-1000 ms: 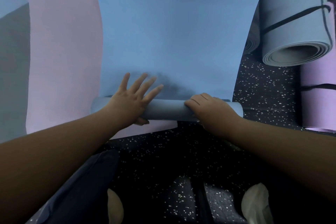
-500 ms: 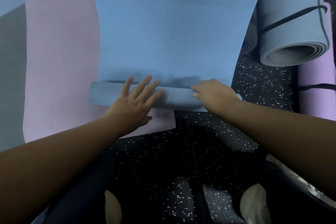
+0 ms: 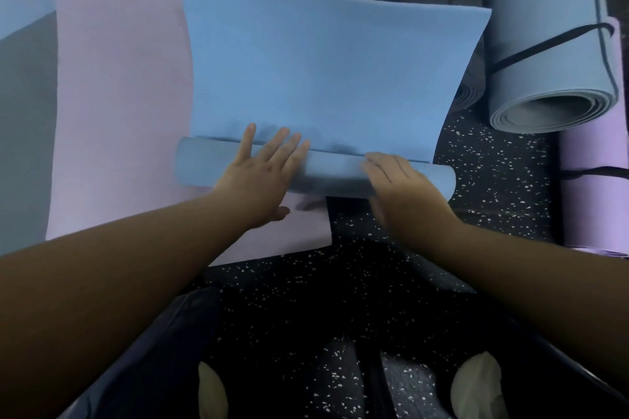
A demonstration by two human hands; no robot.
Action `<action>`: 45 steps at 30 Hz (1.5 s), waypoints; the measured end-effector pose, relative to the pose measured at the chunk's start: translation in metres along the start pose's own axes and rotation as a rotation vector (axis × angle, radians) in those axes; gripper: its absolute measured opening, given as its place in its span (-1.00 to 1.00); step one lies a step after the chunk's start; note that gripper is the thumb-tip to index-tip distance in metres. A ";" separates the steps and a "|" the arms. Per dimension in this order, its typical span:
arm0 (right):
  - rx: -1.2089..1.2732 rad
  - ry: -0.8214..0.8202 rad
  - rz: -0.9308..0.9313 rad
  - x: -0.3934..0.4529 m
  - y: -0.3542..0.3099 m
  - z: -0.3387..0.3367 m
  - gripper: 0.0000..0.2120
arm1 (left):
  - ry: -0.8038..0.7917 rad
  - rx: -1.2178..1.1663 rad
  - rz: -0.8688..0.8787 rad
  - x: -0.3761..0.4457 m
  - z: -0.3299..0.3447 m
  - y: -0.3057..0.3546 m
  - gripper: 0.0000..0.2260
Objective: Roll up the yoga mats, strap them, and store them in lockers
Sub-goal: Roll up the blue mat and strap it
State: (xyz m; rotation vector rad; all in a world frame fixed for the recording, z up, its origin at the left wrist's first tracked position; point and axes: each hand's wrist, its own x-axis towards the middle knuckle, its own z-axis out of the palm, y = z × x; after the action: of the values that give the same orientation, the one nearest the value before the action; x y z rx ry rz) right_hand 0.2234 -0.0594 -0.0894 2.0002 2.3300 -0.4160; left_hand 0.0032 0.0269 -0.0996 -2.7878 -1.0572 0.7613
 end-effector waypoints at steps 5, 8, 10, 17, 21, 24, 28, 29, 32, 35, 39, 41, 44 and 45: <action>-0.106 -0.196 -0.068 -0.020 -0.009 0.016 -0.24 | -0.040 -0.011 -0.016 0.010 -0.010 -0.004 -0.07; -0.168 -0.286 -0.065 -0.017 -0.011 0.014 -0.14 | -0.032 -0.014 -0.025 0.016 -0.011 -0.006 -0.11; -0.172 -0.363 -0.058 -0.014 -0.010 0.007 -0.07 | -0.001 0.006 -0.030 0.021 -0.014 -0.006 -0.14; -0.109 -0.395 -0.033 -0.009 -0.006 0.002 -0.05 | 0.313 0.019 -0.051 0.004 0.014 -0.006 -0.09; -0.109 -0.388 -0.015 -0.001 -0.002 -0.003 -0.06 | 0.421 -0.022 -0.019 -0.005 0.030 -0.007 -0.08; -0.088 -0.415 0.009 0.005 -0.001 -0.007 -0.06 | 0.445 -0.022 -0.006 -0.005 0.029 -0.006 -0.09; -0.057 -0.433 0.039 0.016 0.003 -0.012 -0.04 | 0.416 -0.033 0.004 -0.003 0.028 -0.001 -0.05; -0.055 -0.433 0.043 0.017 0.003 -0.012 -0.03 | 0.398 -0.032 0.006 -0.002 0.029 0.000 -0.02; -0.059 -0.436 0.051 0.019 0.003 -0.011 -0.02 | 0.312 -0.022 -0.016 -0.001 0.028 -0.001 0.05; -0.050 -0.437 0.061 0.023 0.005 -0.014 -0.02 | 0.210 -0.047 -0.019 0.001 0.019 -0.002 0.02; -0.022 -0.445 0.096 0.035 0.009 -0.020 -0.05 | 0.148 -0.067 -0.024 0.011 0.007 -0.004 -0.07; -0.012 -0.457 0.120 0.041 0.010 -0.023 -0.07 | 0.142 -0.059 -0.035 0.016 0.005 -0.007 -0.05; -0.020 -0.447 0.148 0.047 0.009 -0.023 -0.09 | 0.128 -0.038 -0.032 0.020 0.003 -0.011 -0.03; -0.017 -0.436 0.162 0.047 0.007 -0.022 -0.10 | 0.129 -0.025 -0.025 0.021 0.002 -0.012 -0.02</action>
State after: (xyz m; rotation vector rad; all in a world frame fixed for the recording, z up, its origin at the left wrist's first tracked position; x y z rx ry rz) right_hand 0.2255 -0.0083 -0.0792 1.8432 1.8910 -0.7320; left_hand 0.0082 0.0495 -0.1079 -2.7950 -1.0836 0.5613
